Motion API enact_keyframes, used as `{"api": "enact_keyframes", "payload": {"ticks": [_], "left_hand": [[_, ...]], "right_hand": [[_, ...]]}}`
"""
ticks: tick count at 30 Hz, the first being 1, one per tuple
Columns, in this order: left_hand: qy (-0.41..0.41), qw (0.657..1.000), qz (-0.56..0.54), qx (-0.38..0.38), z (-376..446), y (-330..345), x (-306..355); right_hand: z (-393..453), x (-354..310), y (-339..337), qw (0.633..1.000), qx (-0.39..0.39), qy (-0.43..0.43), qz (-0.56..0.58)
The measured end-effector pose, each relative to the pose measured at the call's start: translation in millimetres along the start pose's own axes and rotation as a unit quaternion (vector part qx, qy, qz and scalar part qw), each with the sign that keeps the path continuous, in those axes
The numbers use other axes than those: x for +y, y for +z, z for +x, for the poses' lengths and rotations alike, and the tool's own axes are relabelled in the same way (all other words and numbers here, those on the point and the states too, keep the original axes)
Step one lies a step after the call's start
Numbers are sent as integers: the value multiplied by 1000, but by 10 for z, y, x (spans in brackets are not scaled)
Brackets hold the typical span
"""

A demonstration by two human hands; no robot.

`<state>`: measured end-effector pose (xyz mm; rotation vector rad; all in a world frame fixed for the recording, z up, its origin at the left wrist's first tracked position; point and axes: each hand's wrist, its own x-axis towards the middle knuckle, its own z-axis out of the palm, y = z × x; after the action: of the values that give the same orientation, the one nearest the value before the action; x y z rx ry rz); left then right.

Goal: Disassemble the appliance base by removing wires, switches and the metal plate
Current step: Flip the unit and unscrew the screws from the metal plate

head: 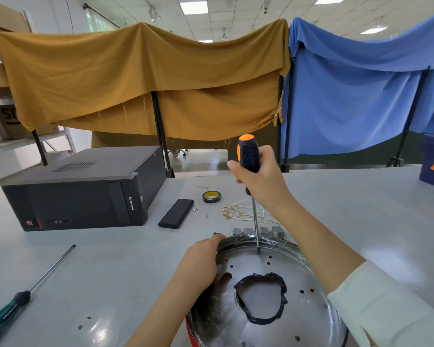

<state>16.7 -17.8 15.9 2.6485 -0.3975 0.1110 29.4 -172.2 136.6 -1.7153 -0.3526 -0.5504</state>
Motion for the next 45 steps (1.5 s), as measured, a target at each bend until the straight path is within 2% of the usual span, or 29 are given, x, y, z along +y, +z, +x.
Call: {"api": "enact_keyframes", "payload": {"ticks": [3, 6, 8, 9, 11, 12, 14, 16, 18, 19, 22, 25, 27, 29, 30, 32, 33, 35, 37, 40, 41, 43, 45], "left_hand": [[1, 1000, 7, 0, 8, 4, -8], [0, 1000, 8, 2, 16, 2, -5], [2, 1000, 6, 3, 11, 3, 1], [2, 1000, 3, 3, 5, 3, 3], [4, 1000, -1, 5, -7, 0, 4], [5, 1000, -2, 6, -8, -2, 1], [4, 1000, -7, 6, -6, 2, -6], [4, 1000, -2, 6, 3, 6, -12], [4, 1000, 3, 8, 12, 16, -18], [2, 1000, 1, 7, 12, 22, -21], [1, 1000, 1, 8, 11, 21, -11], [5, 1000, 0, 3, 4, 11, -4], [5, 1000, -2, 2, 0, 8, -9], [2, 1000, -3, 3, 2, 8, -17], [1, 1000, -2, 4, 6, 9, -19], [-1, 1000, 0, 7, 12, 7, -14], [-3, 1000, 2, 6, 12, 6, -8], [-4, 1000, 5, 4, 12, 2, -1], [-4, 1000, 8, 4, 5, -5, 9], [-6, 1000, 9, 0, -9, -12, 25], [-8, 1000, 8, -2, -15, -12, 26], [-7, 1000, 9, 0, -12, -15, 23], [-7, 1000, 8, 0, -8, -12, 19]], "right_hand": [[-6, -21, 7, 995, 81, -3, -62], [32, -60, 28, 997, 65, 21, -47], [51, -66, -6, 998, 17, 40, 35], [63, -61, -39, 993, -34, 52, 98], [85, -56, -106, 970, -132, 74, 190], [90, -55, -126, 965, -147, 76, 203], [89, -51, -144, 978, -117, 58, 164], [61, -63, -125, 998, -42, 24, 43], [23, -48, -81, 997, 36, -2, -64], [4, -46, -56, 995, 58, -7, -78], [3, -42, -32, 999, 44, 11, 12], [73, -42, -175, 976, -76, 73, 191], [114, -34, -276, 961, -122, 93, 229], [126, -15, -296, 981, -101, 75, 145], [111, -17, -277, 994, -72, 60, 50], [73, -6, -209, 994, 11, 24, -106], [59, 9, -166, 993, 47, 16, -109], [44, 28, -104, 996, 81, 33, -37], [69, 22, -116, 995, 73, 61, 17], [126, 2, -215, 973, -68, 93, 199], [132, -2, -250, 964, -110, 96, 224], [133, 10, -273, 973, -121, 83, 176], [100, -3, -244, 997, -44, 58, 35]]}}
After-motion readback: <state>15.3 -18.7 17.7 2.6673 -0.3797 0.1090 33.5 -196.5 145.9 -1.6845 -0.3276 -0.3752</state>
